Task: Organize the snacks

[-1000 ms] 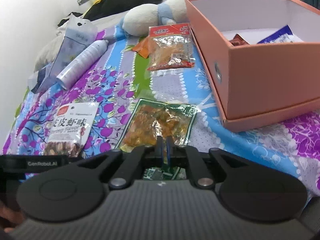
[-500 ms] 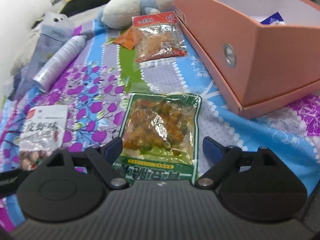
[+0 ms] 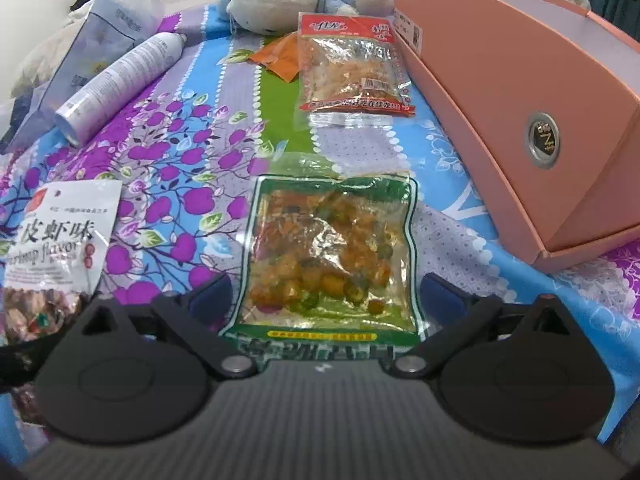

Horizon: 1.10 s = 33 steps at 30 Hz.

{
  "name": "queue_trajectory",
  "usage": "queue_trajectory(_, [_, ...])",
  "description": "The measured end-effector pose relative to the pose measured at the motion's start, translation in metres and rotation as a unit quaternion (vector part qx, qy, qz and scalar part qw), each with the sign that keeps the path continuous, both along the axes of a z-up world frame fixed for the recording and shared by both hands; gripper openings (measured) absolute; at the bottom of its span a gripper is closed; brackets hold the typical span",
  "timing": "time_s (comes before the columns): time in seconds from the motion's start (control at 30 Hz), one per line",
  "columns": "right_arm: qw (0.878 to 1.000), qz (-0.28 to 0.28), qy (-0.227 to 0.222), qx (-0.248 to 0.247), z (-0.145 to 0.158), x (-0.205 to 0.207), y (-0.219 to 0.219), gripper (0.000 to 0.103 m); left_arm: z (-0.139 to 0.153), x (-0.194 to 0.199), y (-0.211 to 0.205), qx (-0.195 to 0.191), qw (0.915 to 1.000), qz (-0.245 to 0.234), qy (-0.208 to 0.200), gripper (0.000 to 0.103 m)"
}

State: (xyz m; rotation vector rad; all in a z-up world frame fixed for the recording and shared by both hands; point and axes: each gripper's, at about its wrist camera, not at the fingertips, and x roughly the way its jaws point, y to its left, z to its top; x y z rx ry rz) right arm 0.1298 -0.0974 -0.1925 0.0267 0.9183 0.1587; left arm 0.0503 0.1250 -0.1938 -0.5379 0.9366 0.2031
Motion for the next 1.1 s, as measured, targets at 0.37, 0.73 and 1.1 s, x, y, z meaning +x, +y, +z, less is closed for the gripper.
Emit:
queue_trajectory(0.37, [0.998,0.055,0.007,0.024,0.020,-0.009,-0.002,0.062,0.010,-0.003,0.000,-0.001,1.0000,0.001,-0.003,0.036])
queue_trajectory(0.73, [0.996,0.079,-0.001,0.049,0.052,-0.027,-0.014,0.062,0.029,-0.015,0.000,0.001,0.9999,0.007,-0.012,0.022])
queue_trajectory(1.1, [0.995,0.079,-0.013,0.065,0.080,-0.033,-0.030,0.062,0.063,-0.021,-0.005,0.006,0.9991,0.003,-0.041,0.015])
